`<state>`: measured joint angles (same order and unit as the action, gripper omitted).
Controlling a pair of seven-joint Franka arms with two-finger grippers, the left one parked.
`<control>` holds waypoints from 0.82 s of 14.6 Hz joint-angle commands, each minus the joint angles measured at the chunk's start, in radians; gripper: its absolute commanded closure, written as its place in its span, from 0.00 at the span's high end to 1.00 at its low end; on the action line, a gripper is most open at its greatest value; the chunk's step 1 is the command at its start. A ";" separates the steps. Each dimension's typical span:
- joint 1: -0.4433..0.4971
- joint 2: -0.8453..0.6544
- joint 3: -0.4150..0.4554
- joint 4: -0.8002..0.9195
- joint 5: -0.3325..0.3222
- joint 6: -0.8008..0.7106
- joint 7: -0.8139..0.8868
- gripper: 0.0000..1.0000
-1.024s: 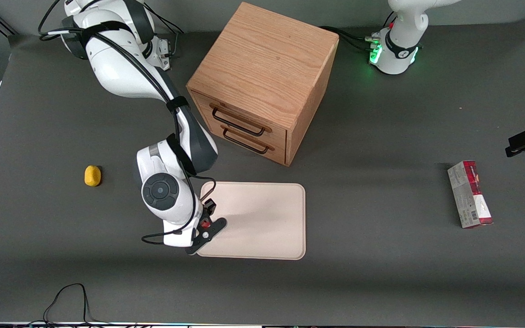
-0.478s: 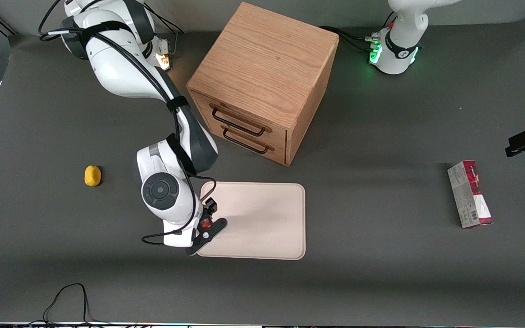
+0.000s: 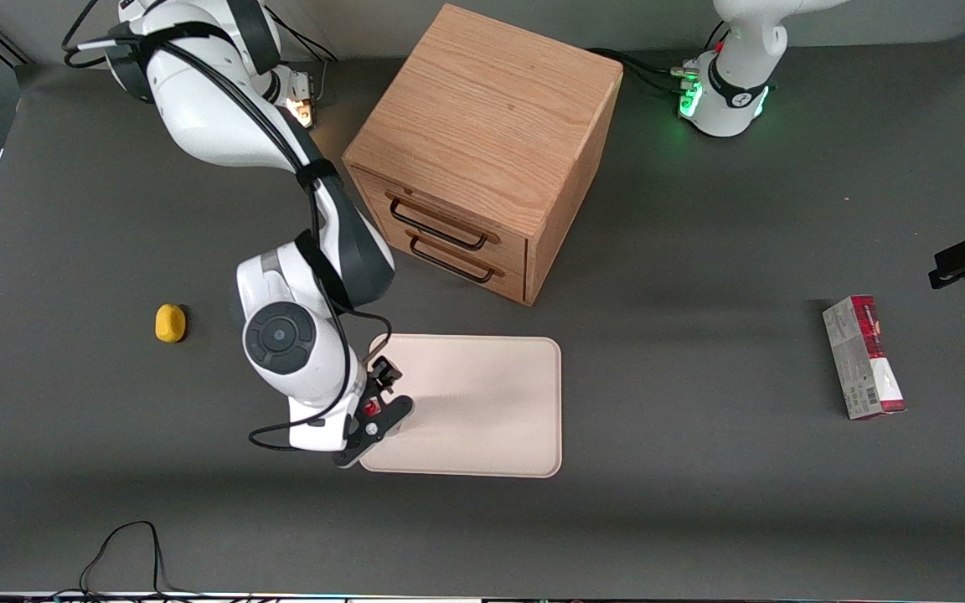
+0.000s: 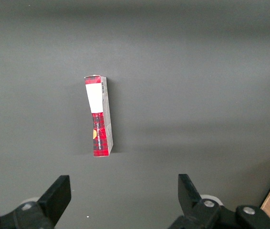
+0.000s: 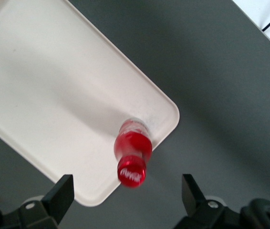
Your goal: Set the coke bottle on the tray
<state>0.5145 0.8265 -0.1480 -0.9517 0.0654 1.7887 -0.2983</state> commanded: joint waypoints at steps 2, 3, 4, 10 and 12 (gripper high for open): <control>-0.001 -0.147 0.004 -0.015 -0.016 -0.155 0.031 1.00; 0.001 -0.185 0.002 -0.019 -0.018 -0.205 0.047 1.00; 0.001 -0.226 0.002 -0.036 -0.018 -0.259 0.079 1.00; -0.002 -0.509 -0.002 -0.286 -0.021 -0.311 0.174 1.00; -0.030 -0.584 -0.002 -0.367 -0.025 -0.299 0.180 1.00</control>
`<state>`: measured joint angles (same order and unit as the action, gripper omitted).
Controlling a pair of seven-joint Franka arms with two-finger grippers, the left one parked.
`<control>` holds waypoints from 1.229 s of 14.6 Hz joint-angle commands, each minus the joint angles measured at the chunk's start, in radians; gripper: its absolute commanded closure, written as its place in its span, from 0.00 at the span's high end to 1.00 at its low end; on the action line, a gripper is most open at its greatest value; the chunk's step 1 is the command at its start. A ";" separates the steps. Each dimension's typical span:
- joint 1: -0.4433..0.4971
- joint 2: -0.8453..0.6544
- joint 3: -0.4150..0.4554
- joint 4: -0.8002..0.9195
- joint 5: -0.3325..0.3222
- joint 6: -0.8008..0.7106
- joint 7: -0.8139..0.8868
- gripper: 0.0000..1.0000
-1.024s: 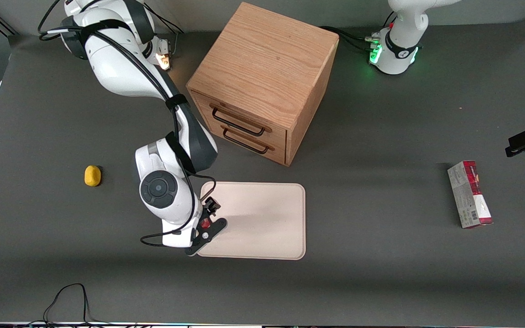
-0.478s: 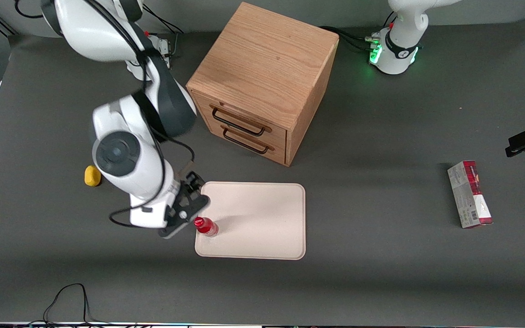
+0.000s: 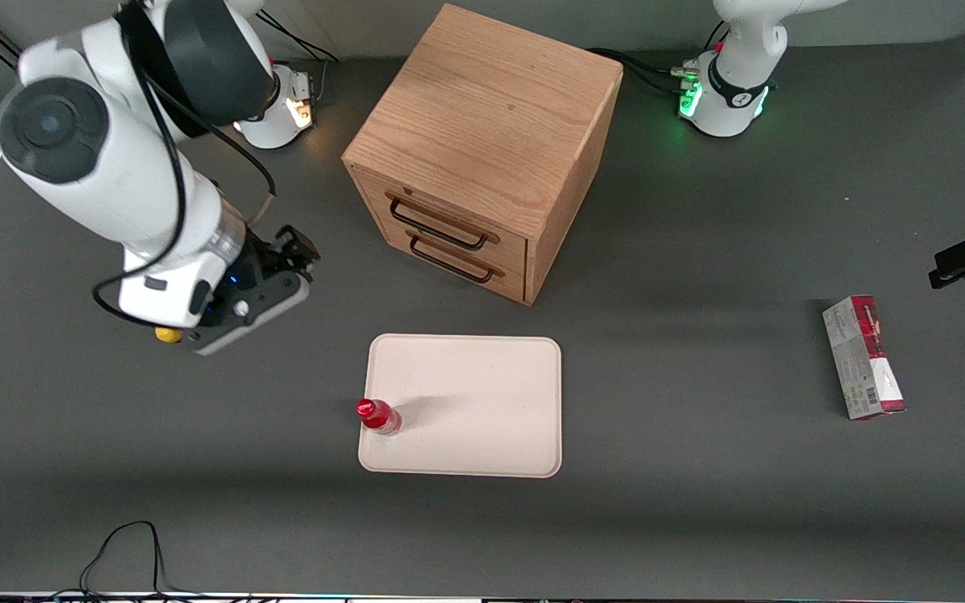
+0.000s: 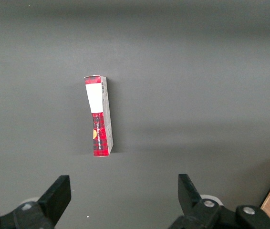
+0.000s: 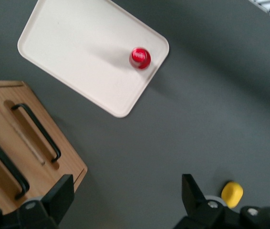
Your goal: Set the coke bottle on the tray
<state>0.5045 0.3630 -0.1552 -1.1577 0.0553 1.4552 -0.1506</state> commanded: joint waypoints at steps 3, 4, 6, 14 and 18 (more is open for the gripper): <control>-0.121 -0.237 0.017 -0.313 -0.015 0.117 0.039 1.00; -0.156 -0.277 0.026 -0.363 -0.014 0.135 0.039 1.00; -0.249 -0.344 0.063 -0.457 -0.014 0.166 0.037 1.00; -0.485 -0.446 0.118 -0.559 -0.023 0.179 0.022 1.00; -0.488 -0.420 0.097 -0.527 -0.081 0.197 0.032 1.00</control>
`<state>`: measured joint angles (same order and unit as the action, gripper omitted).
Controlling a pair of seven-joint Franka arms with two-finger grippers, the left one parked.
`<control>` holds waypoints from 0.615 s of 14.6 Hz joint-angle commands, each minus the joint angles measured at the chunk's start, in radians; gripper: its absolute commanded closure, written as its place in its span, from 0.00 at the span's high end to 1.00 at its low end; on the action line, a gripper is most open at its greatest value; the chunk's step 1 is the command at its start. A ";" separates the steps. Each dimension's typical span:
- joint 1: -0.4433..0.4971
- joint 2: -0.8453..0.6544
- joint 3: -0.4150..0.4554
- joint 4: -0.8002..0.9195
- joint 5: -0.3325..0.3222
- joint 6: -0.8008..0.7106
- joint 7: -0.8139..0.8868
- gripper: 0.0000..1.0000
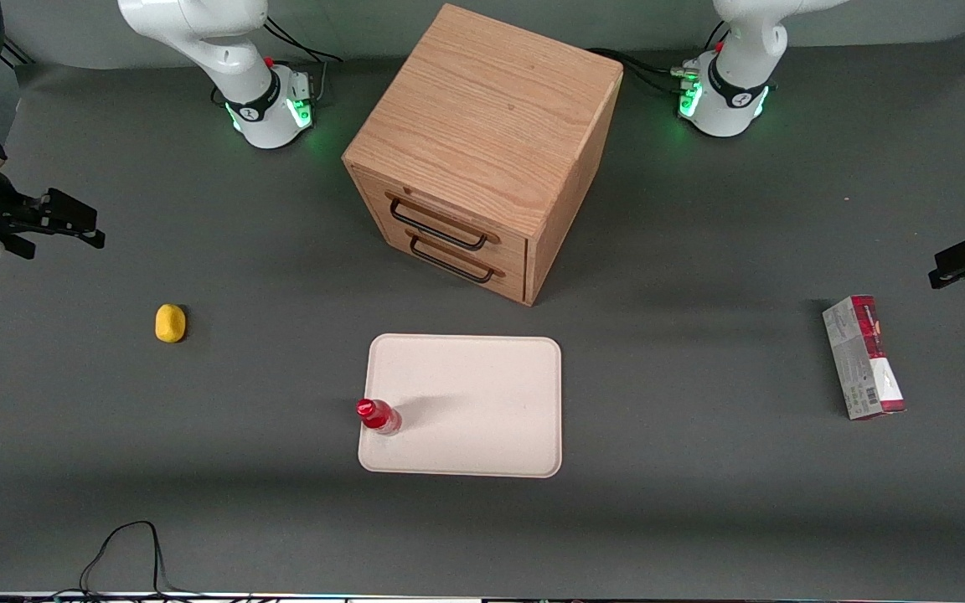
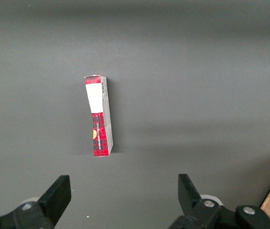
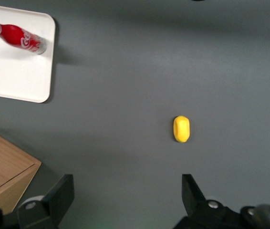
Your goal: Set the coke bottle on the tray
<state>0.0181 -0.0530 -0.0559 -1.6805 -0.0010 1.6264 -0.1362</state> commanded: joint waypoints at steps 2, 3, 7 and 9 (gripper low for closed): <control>-0.001 -0.005 -0.007 -0.002 -0.025 0.026 0.029 1.00; -0.001 -0.005 -0.007 -0.002 -0.025 0.021 0.064 1.00; 0.000 -0.005 -0.007 -0.002 -0.022 0.024 0.110 1.00; -0.001 0.011 -0.007 0.022 -0.024 0.021 0.113 1.00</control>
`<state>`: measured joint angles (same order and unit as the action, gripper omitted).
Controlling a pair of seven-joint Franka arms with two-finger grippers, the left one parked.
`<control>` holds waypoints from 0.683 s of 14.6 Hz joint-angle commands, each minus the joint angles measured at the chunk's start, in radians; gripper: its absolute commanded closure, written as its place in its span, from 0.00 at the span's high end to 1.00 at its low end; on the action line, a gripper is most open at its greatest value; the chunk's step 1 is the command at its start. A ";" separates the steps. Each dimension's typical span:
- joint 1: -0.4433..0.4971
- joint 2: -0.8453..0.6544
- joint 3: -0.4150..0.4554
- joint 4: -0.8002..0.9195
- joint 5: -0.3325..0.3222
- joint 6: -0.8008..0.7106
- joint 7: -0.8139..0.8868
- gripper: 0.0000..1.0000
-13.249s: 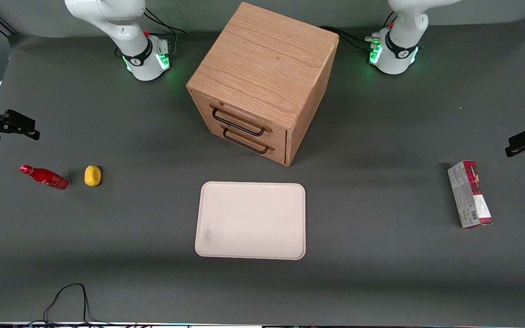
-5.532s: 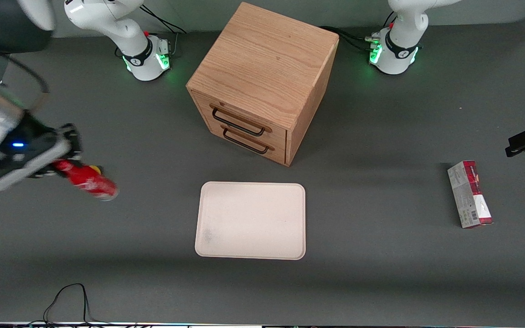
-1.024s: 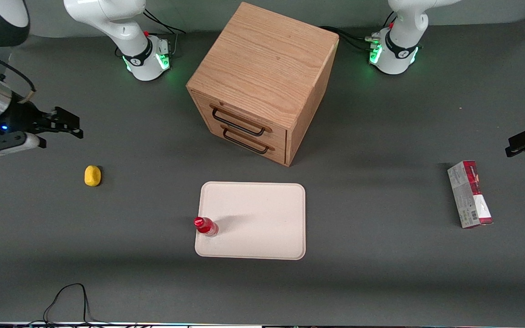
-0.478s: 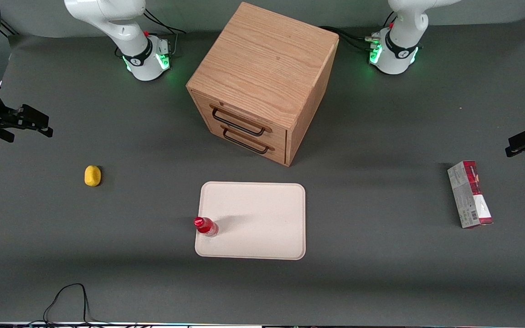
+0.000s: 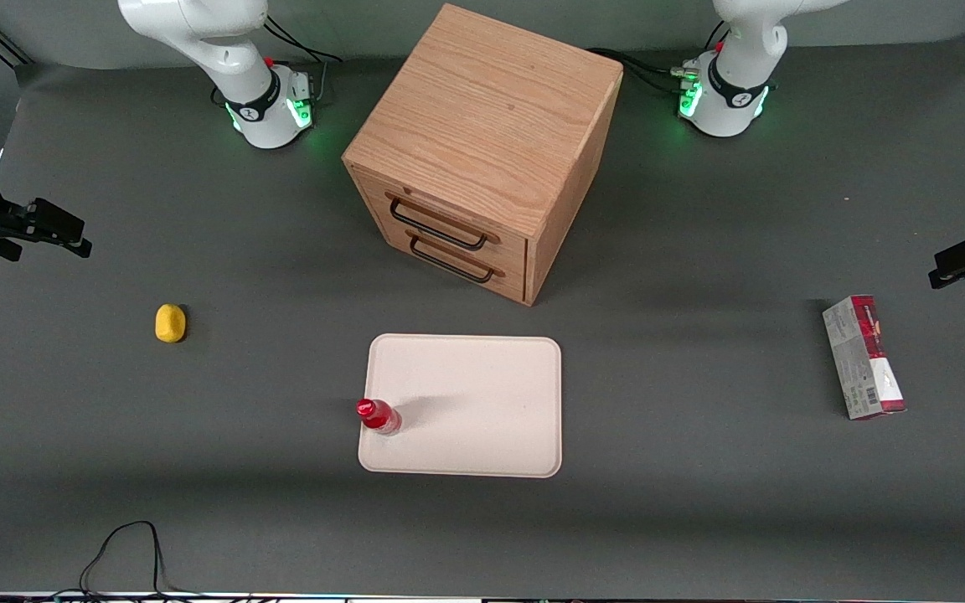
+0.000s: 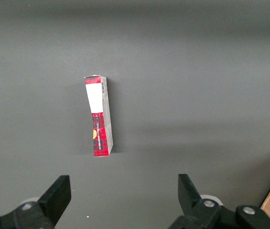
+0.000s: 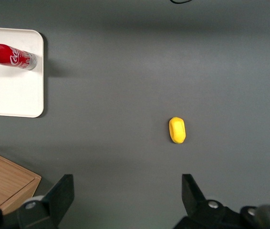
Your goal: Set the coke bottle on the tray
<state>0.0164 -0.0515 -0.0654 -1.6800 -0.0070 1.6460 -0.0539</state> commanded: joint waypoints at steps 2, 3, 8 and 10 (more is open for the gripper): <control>0.000 0.038 0.003 0.054 -0.036 0.000 0.010 1.00; 0.000 0.039 0.003 0.057 -0.040 0.000 0.005 1.00; 0.000 0.038 0.001 0.055 -0.041 -0.038 0.011 1.00; 0.002 0.038 0.001 0.059 -0.041 -0.038 0.011 1.00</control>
<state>0.0164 -0.0241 -0.0654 -1.6507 -0.0277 1.6294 -0.0527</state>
